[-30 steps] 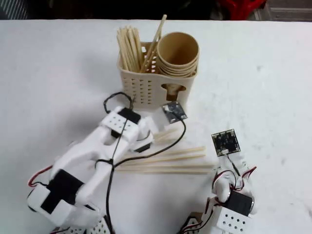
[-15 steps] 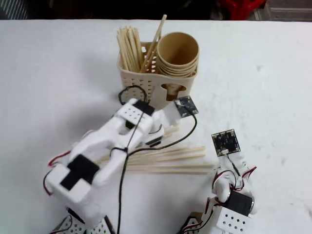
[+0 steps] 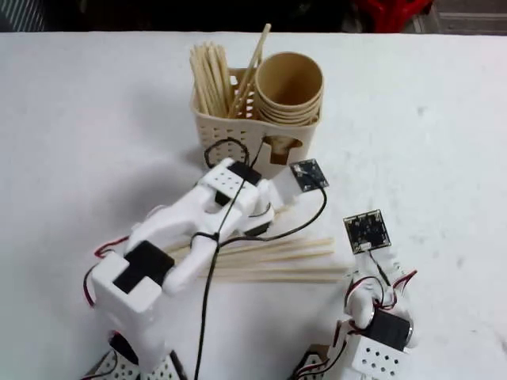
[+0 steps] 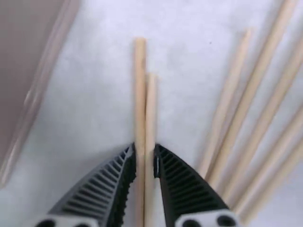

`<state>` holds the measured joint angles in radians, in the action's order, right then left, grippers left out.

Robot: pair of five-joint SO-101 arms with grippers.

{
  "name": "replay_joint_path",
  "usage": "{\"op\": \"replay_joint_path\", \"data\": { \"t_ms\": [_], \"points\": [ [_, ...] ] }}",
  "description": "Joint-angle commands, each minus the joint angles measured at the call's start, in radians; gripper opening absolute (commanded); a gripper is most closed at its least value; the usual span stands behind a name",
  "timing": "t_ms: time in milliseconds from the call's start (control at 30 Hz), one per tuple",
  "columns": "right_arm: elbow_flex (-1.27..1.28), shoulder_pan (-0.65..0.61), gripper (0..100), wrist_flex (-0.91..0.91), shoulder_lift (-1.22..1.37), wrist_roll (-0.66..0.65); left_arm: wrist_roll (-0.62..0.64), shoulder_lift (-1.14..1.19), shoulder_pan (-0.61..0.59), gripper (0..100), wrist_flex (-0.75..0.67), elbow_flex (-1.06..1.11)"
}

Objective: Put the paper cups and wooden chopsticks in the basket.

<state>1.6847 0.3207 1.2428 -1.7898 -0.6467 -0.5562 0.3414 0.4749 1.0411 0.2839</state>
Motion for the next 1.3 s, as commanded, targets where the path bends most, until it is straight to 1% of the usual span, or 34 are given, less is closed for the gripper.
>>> {"op": "replay_joint_path", "data": {
  "t_ms": [0,133,367,600,667,800,933,1033,1100,1167,1267],
  "points": [
    [0.006,0.005,1.5,0.004,-0.008,-0.005,0.017,-0.008,0.001,2,0.002,-0.044],
    [0.006,0.005,1.5,0.004,-0.008,-0.005,0.017,-0.084,0.001,2,0.071,-0.081],
    [0.006,0.005,1.5,0.004,-0.008,-0.005,0.017,-0.323,0.007,2,0.147,-0.072],
    [0.006,0.005,1.5,0.004,-0.008,-0.005,0.020,-0.363,0.024,2,0.183,-0.091],
    [0.006,0.005,1.5,0.004,-0.008,-0.005,0.044,-0.398,0.035,2,0.216,-0.135],
    [0.006,0.005,1.5,0.004,-0.008,-0.005,0.060,-0.507,0.076,2,0.333,-0.267],
    [0.006,0.005,1.5,0.004,-0.008,-0.005,0.081,-0.615,0.116,2,0.399,-0.422],
    [0.006,0.005,1.5,0.004,-0.008,-0.005,0.100,-0.653,0.110,2,0.393,-0.557],
    [0.006,0.005,1.5,0.004,-0.008,-0.005,0.104,-0.651,0.077,2,0.370,-0.652],
    [0.006,0.005,1.5,0.004,-0.008,-0.005,0.129,-0.651,0.045,2,0.295,-0.710],
    [0.006,0.005,1.5,0.004,-0.008,-0.005,0.219,-0.651,-0.015,2,0.124,-0.726]
  ]
}}
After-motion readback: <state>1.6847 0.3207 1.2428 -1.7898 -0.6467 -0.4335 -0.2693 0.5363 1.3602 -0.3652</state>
